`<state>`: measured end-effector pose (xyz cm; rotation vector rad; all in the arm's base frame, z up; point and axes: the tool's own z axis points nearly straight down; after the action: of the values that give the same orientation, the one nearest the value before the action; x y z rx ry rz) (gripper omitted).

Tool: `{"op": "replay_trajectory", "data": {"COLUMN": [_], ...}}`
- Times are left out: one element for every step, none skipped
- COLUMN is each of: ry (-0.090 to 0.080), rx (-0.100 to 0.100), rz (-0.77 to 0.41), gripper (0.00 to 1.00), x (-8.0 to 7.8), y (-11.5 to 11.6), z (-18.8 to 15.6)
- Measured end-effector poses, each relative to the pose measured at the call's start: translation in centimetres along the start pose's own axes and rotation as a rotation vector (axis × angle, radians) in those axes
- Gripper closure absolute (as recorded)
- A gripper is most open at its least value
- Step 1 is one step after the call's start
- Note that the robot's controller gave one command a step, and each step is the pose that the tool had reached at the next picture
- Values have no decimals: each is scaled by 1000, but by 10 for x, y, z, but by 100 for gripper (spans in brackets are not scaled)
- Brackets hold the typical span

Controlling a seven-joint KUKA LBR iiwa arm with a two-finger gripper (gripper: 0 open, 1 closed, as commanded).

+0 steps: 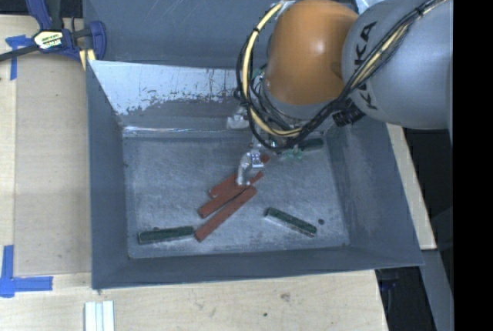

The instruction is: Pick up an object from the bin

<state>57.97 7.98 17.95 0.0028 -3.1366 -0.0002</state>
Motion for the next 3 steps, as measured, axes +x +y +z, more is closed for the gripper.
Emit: {"op": "replay_trajectory", "data": {"ry": [-8,-15,-1], "rx": [-1,0,1], "rz": [2,-128,-279], "gripper": [0,0,0], "x": [-2,0,13], "y": [0,0,-2], "z": [-4,22,53]}}
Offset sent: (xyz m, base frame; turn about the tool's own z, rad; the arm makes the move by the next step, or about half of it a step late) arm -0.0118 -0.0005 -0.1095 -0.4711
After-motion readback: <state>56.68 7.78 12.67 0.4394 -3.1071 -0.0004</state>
